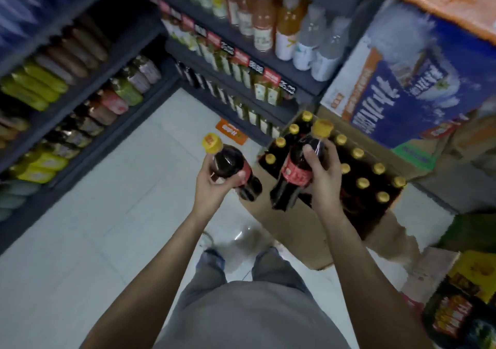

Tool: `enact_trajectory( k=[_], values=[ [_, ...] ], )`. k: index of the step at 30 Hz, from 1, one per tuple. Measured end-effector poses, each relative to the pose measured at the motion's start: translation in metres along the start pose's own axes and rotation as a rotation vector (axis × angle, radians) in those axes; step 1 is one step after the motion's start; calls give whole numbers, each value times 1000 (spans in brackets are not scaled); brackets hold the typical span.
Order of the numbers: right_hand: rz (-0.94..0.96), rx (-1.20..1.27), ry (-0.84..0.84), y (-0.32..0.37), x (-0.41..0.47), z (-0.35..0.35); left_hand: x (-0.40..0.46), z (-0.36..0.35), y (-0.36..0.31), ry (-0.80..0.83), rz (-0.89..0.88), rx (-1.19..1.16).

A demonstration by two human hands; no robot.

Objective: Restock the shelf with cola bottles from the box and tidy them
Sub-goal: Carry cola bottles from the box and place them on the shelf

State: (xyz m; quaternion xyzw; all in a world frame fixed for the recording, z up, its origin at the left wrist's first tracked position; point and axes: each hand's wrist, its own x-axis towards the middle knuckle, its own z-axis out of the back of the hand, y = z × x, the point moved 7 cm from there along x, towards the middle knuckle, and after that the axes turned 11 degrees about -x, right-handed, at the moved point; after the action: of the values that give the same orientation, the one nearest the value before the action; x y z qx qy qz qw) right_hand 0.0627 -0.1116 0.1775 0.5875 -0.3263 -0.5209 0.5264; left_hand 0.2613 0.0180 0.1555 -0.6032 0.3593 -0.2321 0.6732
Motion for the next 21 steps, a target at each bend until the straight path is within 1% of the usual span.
enact_trajectory(
  k=[3,6,12,16,19,21],
  values=[
    [-6,-32,186,6,-8,-81,-7,71,-6,-134,-10,-57],
    [8,-136,369,7,-27,-173,-23,155,-6,-286,-19,-87],
    [167,-323,743,12,-115,-379,-74,349,-3,-555,-13,-51],
    [253,-360,918,18,-181,-515,-114,480,-11,-725,-20,-32],
    [263,-357,1043,29,-230,-610,-143,571,-25,-828,-34,-11],
    [328,-385,1123,40,-262,-672,-160,630,-36,-904,-46,15]
  ],
)
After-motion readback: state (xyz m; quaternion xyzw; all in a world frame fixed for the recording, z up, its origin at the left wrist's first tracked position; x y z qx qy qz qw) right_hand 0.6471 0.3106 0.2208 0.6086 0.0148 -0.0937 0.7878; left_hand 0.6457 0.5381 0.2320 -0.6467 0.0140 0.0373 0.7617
